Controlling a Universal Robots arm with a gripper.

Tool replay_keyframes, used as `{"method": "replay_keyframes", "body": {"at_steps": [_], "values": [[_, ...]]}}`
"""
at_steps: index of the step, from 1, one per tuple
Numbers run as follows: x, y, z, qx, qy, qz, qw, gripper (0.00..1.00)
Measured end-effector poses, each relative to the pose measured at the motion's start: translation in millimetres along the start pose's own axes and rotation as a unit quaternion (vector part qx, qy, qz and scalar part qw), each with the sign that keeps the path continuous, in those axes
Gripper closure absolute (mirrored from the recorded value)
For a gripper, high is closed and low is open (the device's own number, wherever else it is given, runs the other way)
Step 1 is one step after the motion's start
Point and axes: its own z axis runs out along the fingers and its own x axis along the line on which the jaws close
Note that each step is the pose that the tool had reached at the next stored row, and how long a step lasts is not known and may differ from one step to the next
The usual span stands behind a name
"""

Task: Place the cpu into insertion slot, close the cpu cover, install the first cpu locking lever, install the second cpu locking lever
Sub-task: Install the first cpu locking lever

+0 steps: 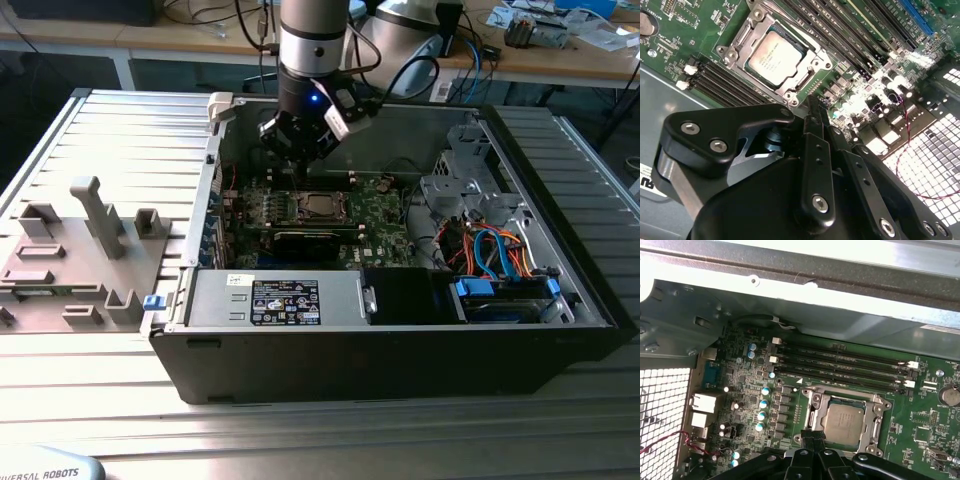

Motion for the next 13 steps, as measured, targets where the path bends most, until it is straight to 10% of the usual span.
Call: {"method": "replay_keyframes", "body": {"at_steps": [13], "values": [[4.4,0.7,0.1,0.0000,0.0000,0.000,1.0000,0.89]]}}
